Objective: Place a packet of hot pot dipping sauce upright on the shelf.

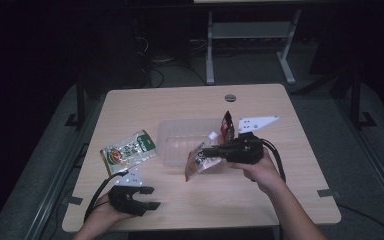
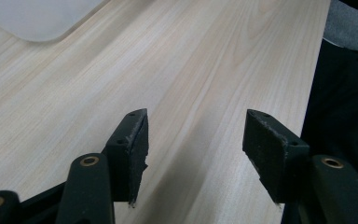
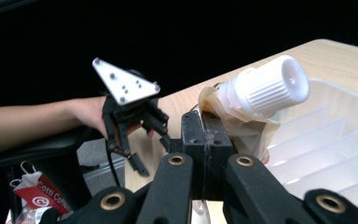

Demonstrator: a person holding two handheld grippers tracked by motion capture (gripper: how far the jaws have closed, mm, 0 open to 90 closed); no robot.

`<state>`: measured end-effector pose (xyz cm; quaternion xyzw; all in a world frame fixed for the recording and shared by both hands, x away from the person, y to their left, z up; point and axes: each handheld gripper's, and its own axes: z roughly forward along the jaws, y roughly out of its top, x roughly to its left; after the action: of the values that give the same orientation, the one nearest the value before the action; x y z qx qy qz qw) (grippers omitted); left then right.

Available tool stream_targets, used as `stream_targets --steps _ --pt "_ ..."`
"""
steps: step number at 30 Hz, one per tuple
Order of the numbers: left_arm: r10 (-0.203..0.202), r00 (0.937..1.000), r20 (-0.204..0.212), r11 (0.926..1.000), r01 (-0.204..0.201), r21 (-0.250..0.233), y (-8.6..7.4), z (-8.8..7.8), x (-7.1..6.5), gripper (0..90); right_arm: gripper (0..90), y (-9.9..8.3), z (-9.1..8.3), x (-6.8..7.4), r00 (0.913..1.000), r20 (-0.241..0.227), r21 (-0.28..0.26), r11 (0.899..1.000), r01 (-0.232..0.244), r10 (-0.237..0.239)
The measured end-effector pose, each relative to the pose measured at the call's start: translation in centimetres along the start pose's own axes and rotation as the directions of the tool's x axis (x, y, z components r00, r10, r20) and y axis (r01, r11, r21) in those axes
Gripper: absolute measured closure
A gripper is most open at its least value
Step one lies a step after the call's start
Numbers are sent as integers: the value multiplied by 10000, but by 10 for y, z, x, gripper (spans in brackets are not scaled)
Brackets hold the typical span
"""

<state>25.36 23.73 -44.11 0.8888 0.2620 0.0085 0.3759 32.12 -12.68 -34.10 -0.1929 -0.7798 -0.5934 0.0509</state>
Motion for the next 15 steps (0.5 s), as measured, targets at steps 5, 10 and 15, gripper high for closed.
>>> stream_targets --steps 5,10,15 --pt "239 9997 40 9997 -239 104 1 1 0 329 900 14 8 -10 9999 169 -12 10000 -9 9" --pt "317 9995 2 9993 -317 191 1 3 0 304 900 26 16 -20 9997 236 -106 9999 -62 64" --pt "220 9997 -43 9996 -219 189 1 3 0 291 900 35 25 -27 9994 343 -43 10000 -76 78"
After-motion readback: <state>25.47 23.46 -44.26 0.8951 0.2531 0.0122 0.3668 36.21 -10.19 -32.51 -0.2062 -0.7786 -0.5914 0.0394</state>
